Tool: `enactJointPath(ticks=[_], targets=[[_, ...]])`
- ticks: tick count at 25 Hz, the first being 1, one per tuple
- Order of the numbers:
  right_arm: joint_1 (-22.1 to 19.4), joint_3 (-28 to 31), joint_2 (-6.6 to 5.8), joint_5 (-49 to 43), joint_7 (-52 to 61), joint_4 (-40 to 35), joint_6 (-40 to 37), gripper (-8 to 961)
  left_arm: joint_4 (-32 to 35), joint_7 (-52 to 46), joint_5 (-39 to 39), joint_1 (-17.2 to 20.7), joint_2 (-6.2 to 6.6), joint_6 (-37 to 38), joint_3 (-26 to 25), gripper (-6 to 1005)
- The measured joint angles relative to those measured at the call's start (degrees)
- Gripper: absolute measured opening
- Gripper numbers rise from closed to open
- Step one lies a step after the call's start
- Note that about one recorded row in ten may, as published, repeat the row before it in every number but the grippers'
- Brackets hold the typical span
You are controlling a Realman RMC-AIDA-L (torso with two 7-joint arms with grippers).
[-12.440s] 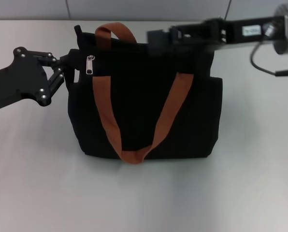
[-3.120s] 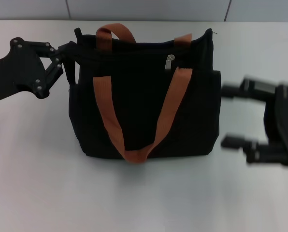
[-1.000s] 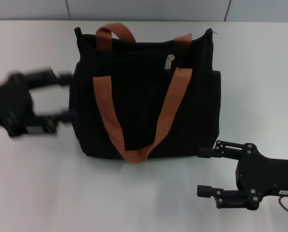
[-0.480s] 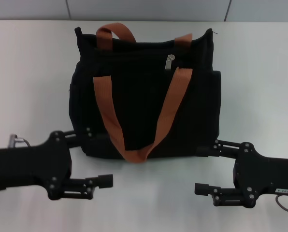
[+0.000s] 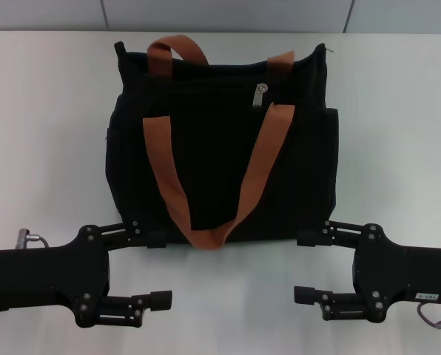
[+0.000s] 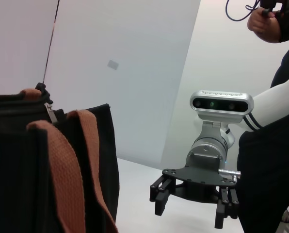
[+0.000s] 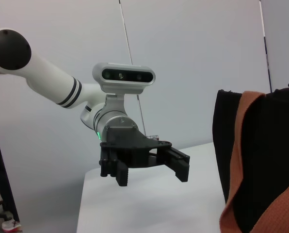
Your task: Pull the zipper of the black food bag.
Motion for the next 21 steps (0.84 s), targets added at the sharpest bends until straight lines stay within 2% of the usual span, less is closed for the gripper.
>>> enactJointPath(ticks=[21], targets=[[0.04,0.01,0.0,-0.09,0.32,0.0,-0.23,762,0.02,0.05,0.73,0.0,-0.07,0.03,0.11,829]])
